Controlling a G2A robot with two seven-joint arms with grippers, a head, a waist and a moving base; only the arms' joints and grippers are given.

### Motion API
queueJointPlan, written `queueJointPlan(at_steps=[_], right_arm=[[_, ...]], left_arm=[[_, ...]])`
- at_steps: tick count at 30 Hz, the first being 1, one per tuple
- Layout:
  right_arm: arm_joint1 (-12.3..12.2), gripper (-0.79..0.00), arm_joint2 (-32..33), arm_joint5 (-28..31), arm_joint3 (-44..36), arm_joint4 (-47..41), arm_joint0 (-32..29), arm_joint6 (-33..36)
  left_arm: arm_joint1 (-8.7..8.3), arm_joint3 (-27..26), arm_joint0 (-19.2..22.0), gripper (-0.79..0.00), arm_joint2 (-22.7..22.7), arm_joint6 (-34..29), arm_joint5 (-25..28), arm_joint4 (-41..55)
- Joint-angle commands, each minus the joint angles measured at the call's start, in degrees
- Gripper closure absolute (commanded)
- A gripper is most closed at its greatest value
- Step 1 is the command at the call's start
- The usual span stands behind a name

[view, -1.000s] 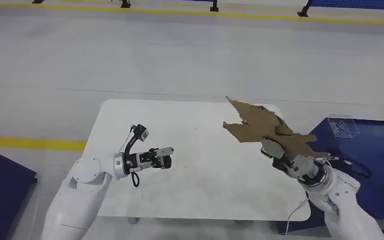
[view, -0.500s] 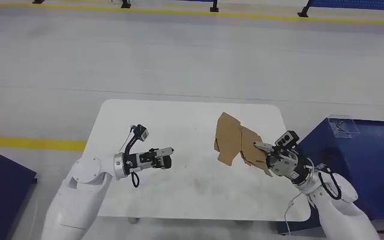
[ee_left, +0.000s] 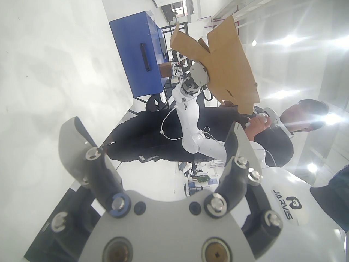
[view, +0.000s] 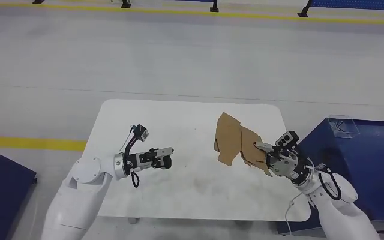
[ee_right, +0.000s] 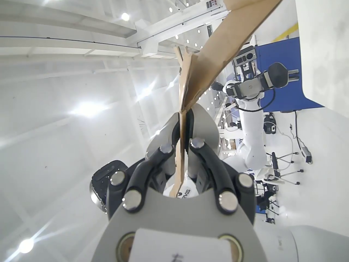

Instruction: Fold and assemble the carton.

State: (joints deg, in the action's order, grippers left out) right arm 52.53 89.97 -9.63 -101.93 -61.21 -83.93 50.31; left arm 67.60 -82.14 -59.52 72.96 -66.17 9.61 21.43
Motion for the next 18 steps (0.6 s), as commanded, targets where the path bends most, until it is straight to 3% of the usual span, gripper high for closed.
queueJointPlan(at_steps=[1,2,4,10,18], right_arm=[[0.09,0.000,-0.29,0.51,-0.13,1.21,0.40,-1.50],[0.08,0.000,-0.67,2.53,-0.29,6.67,0.85,-5.24],[0.38,0.000,-3.48,5.80,-2.08,14.24,1.02,-10.53],[1.04,0.000,-12.94,8.85,-4.11,32.80,2.75,-13.59],[1.54,0.000,-16.42,9.16,-3.77,34.26,5.32,-8.09]], left_arm=[[0.20,1.13,-0.41,-0.785,0.63,-0.59,-2.63,6.80],[0.29,2.43,-0.04,-0.785,1.73,-2.72,-5.22,13.82],[0.04,4.19,1.37,-0.785,3.31,-6.53,-7.42,18.05],[-0.52,1.75,4.28,-0.785,1.92,-6.79,-10.81,11.49],[-0.39,1.98,7.57,-0.785,-4.08,-5.63,-13.03,2.56]])
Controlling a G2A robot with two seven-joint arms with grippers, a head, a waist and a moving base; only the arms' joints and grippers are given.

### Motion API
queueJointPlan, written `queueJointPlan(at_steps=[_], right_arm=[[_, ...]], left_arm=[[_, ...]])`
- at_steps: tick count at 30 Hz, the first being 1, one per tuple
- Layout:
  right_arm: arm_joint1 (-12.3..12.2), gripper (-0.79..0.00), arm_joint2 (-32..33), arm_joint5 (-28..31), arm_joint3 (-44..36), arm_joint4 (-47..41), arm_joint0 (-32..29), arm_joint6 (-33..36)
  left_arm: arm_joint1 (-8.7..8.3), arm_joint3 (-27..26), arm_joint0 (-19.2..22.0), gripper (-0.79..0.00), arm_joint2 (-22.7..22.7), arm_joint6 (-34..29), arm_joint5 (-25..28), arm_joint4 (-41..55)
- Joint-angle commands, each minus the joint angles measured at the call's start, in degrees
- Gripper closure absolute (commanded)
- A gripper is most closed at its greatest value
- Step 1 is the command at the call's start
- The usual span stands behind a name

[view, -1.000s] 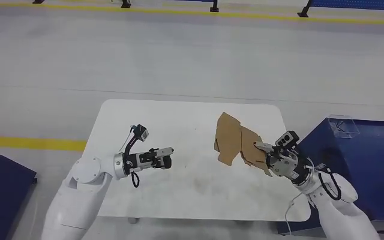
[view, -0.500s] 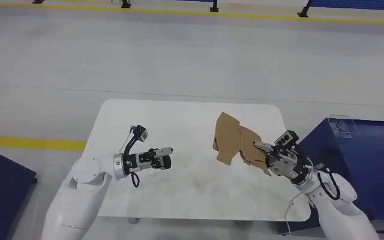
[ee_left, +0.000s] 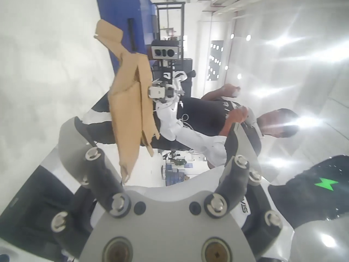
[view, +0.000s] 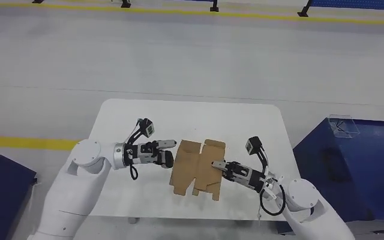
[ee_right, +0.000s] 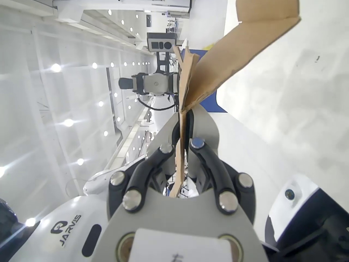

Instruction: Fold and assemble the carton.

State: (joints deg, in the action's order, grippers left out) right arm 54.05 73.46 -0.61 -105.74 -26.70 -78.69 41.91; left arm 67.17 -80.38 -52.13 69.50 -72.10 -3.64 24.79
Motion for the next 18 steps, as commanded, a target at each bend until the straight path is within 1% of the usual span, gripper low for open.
queueJointPlan(at_steps=[1,5,8,10,13,15,16,17,18], right_arm=[[0.06,0.000,0.16,0.21,0.09,-0.84,0.15,0.81],[0.10,0.000,1.04,0.11,0.37,-3.12,0.50,2.81],[0.16,0.000,1.35,-0.05,0.35,-3.79,0.58,3.33],[0.24,0.000,1.24,-0.19,0.32,-3.82,0.71,3.29],[0.44,0.000,0.70,-0.29,0.31,-3.49,1.02,2.45],[0.60,0.000,0.34,-0.32,0.58,-3.95,1.21,1.96],[0.69,0.000,0.18,-0.37,0.73,-4.45,1.30,1.91],[0.76,0.000,0.06,-0.45,0.92,-4.93,1.41,2.03],[0.81,0.000,0.00,-0.50,1.09,-5.22,1.53,2.13]], left_arm=[[0.07,0.47,0.38,-0.785,-0.96,0.62,0.38,-0.94],[0.11,1.26,0.52,-0.785,-1.52,0.51,0.75,0.21],[0.10,1.59,0.46,-0.785,-2.03,-1.43,0.76,1.85],[0.14,1.78,0.57,-0.640,-2.78,-2.58,0.45,2.39],[0.30,1.93,0.93,-0.376,-4.21,-2.96,0.50,2.42],[0.44,2.02,1.03,-0.329,-5.11,-2.51,0.53,2.51],[0.50,2.15,1.12,-0.166,-5.48,-2.31,0.63,2.47],[0.54,2.35,1.22,-0.040,-5.76,-2.06,0.72,2.46],[0.56,2.46,1.34,0.000,-6.00,-2.09,0.84,2.43]])
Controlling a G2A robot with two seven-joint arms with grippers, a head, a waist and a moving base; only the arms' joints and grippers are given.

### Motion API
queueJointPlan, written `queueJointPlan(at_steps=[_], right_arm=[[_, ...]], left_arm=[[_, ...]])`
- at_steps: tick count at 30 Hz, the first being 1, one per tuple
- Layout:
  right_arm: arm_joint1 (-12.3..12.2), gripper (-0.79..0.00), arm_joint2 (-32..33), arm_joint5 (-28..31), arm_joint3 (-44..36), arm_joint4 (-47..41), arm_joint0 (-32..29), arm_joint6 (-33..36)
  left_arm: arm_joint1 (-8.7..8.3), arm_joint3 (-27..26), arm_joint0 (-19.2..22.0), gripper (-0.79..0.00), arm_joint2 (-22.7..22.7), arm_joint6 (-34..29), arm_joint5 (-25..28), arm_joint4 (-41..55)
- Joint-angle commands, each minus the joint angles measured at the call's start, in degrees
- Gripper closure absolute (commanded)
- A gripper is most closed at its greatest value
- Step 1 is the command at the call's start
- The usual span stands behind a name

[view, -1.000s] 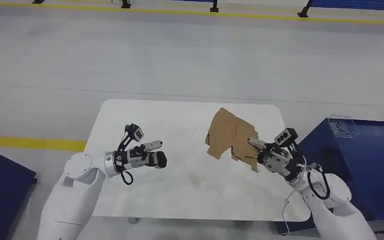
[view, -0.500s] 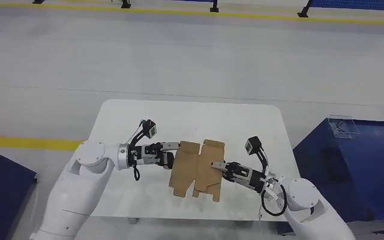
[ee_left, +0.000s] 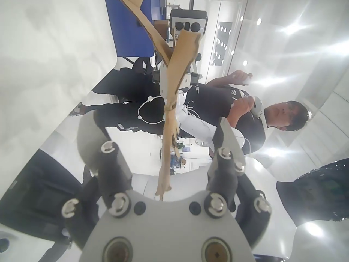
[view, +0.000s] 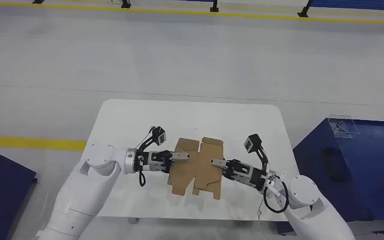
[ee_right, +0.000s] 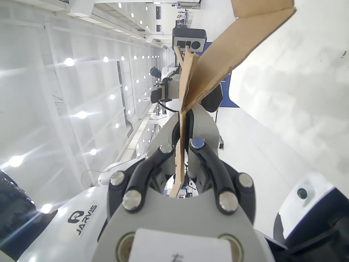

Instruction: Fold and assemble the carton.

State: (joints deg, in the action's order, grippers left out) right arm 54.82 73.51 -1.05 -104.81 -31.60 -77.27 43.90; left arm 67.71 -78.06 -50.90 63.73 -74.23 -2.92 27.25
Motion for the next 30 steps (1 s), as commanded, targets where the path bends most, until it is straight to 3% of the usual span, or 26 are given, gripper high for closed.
queueJointPlan(at_steps=[1,2,3,4,5,10,17,23,24,25,26,28,30], right_arm=[[0.09,0.000,-0.07,-0.04,0.29,-0.48,0.21,0.17],[0.14,0.000,-0.10,-0.03,0.40,-0.66,0.26,0.24],[0.17,-0.172,-0.10,-0.02,0.47,-0.68,0.30,0.30],[0.21,-0.446,-0.08,0.06,0.54,-0.78,0.32,0.28],[0.25,-0.785,-0.07,0.01,0.65,-0.89,0.29,0.28],[0.61,-0.785,-0.02,-1.88,4.63,-4.40,1.95,0.63],[1.67,-0.785,-1.83,-15.36,19.27,-20.82,11.32,11.84],[2.49,-0.767,-3.56,-15.92,23.36,-23.41,15.18,13.85],[2.55,-0.640,-3.81,-15.58,23.20,-23.06,15.26,14.00],[2.60,-0.360,-4.00,-15.26,23.07,-22.76,15.26,14.01],[2.64,-0.274,-4.23,-15.01,22.82,-22.25,15.23,13.96],[2.72,0.000,-4.46,-14.41,22.49,-21.60,15.07,13.62],[2.78,0.000,-4.57,-14.02,22.27,-21.12,14.89,13.35]], left_arm=[[0.04,0.32,0.19,0.000,-0.37,0.01,0.19,0.12],[0.03,0.46,0.23,0.000,-0.47,-0.09,0.34,0.25],[0.02,0.54,0.25,0.000,-0.49,-0.25,0.55,0.44],[-0.02,0.60,0.22,0.000,-0.44,-0.48,0.83,0.60],[-0.07,0.67,0.17,0.000,-0.32,-0.54,1.01,0.75],[-0.46,0.06,-0.30,0.000,0.45,-1.08,1.82,0.63],[-1.17,-3.55,-2.06,0.000,1.64,-2.16,5.54,-0.84],[-1.88,-7.63,-4.54,0.000,2.72,-3.89,10.52,-2.56],[-1.99,-8.09,-4.84,0.000,2.90,-3.54,10.82,-3.13],[-2.08,-8.49,-5.15,0.000,2.96,-3.19,10.85,-3.60],[-2.14,-8.83,-5.38,0.000,2.95,-2.83,10.63,-3.85],[-2.23,-9.34,-5.63,0.000,2.90,-2.60,10.52,-3.97],[-2.33,-9.62,-5.82,0.000,2.89,-2.53,10.67,-4.00]])
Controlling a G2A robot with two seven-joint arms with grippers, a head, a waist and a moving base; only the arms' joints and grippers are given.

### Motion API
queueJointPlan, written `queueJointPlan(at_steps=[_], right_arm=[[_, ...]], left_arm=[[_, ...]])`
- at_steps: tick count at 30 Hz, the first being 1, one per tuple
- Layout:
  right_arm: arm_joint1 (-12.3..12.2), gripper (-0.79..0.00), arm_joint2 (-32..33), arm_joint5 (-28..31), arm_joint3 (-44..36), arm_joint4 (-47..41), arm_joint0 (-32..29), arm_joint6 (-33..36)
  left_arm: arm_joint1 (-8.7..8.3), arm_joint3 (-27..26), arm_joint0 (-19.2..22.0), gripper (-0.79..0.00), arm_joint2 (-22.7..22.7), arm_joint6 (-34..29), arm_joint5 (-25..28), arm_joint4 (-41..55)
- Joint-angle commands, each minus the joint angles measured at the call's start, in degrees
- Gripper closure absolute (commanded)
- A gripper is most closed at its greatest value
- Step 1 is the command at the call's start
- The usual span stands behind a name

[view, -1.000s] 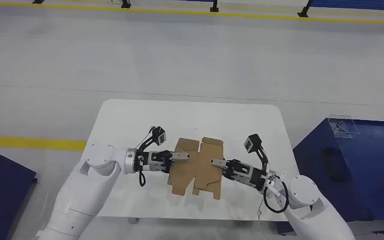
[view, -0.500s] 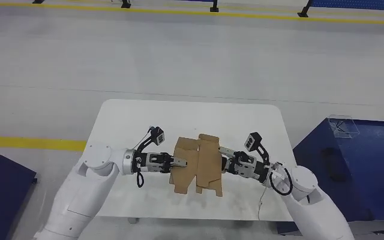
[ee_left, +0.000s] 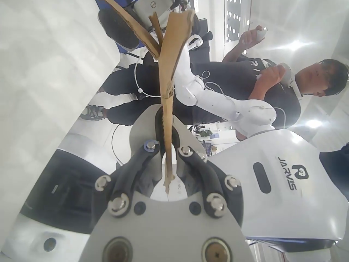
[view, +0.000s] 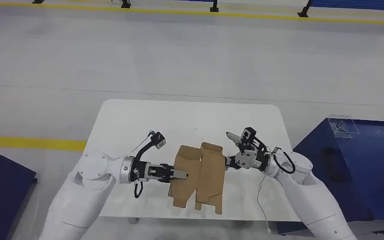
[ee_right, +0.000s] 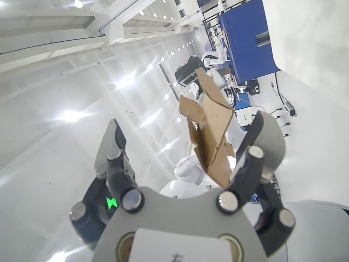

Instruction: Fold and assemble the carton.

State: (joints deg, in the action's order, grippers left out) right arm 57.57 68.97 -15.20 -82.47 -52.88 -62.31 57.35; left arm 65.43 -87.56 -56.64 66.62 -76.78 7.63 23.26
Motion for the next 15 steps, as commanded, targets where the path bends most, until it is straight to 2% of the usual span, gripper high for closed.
queueJointPlan(at_steps=[1,11,12,13,14,15], right_arm=[[0.04,0.000,0.04,0.37,-0.13,0.30,-0.15,-0.26],[0.13,0.000,0.15,0.97,-1.25,2.14,-0.96,-0.65],[0.15,0.000,0.13,0.82,-1.32,2.26,-0.92,-0.78],[0.18,0.000,0.15,0.82,-1.48,2.31,-0.86,-0.96],[0.19,0.000,0.23,1.09,-1.65,2.65,-0.85,-1.31],[0.21,0.000,0.36,1.60,-1.87,2.96,-0.88,-1.78]], left_arm=[[-0.10,-0.26,-0.21,0.000,0.02,-0.03,0.32,0.03],[-0.51,-0.30,-0.68,0.000,-0.09,0.93,-0.27,0.10],[-0.54,-0.18,-0.61,-0.154,-0.10,1.01,-0.39,0.12],[-0.57,-0.09,-0.56,-0.354,-0.18,1.01,-0.64,0.11],[-0.61,-0.06,-0.48,-0.690,-0.26,1.01,-0.91,-0.04],[-0.65,0.00,-0.40,-0.785,-0.30,1.13,-1.15,-0.25]])
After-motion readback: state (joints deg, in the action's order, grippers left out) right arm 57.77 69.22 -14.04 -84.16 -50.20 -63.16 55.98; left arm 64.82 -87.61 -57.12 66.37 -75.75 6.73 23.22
